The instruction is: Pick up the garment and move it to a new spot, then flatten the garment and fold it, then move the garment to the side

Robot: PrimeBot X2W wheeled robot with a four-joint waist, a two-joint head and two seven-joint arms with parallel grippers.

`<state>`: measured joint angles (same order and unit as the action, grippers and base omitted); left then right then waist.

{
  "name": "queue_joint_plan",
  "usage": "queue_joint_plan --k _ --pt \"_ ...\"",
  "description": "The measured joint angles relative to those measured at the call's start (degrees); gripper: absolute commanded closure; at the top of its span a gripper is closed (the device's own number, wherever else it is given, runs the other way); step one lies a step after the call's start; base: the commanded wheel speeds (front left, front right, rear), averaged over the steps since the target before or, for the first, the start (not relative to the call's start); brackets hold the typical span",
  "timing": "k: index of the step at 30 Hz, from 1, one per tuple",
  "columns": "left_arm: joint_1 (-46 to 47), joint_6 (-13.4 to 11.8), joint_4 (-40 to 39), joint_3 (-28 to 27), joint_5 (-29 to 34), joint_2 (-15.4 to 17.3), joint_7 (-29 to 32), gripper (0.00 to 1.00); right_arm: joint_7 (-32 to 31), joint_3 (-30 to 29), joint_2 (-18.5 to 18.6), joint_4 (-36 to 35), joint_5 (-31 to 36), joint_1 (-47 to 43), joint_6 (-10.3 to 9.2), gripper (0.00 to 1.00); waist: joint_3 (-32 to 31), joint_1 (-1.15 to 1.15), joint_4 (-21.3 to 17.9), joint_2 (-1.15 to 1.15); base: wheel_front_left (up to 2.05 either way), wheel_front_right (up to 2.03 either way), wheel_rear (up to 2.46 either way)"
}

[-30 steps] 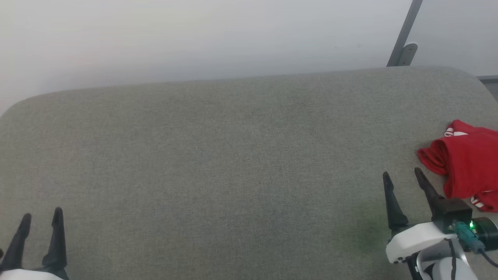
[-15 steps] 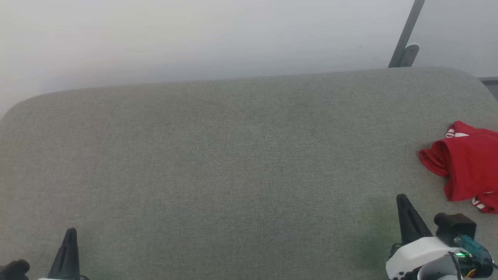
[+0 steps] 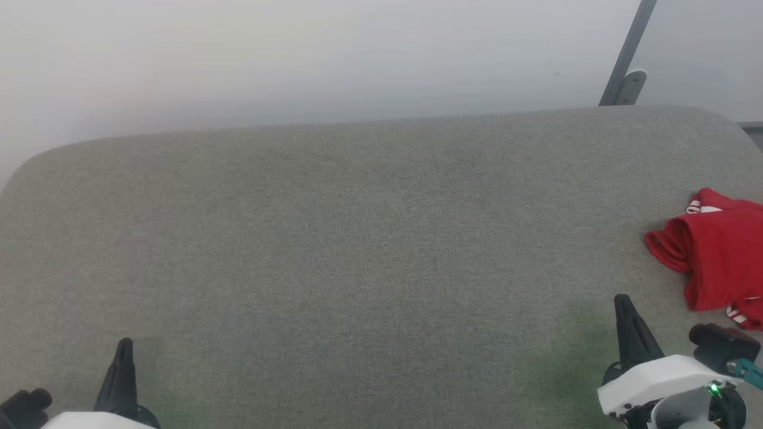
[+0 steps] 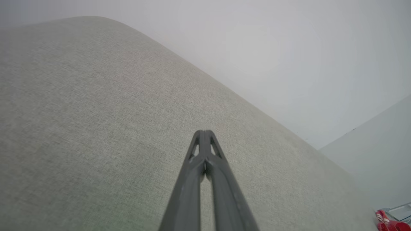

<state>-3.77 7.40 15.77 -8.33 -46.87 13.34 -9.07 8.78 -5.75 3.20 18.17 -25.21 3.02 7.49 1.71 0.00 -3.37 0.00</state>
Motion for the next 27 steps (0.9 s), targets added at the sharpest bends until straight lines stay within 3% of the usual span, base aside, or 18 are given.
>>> queue_joint_plan --k 27 --pt "3.41 -0.01 -0.59 0.62 -16.3 -3.69 5.54 1.0 -5.39 -0.2 -0.09 -1.48 -23.88 0.9 -0.01 1.0 -0.4 0.0 0.87 0.0 0.0 0.0 0.0"
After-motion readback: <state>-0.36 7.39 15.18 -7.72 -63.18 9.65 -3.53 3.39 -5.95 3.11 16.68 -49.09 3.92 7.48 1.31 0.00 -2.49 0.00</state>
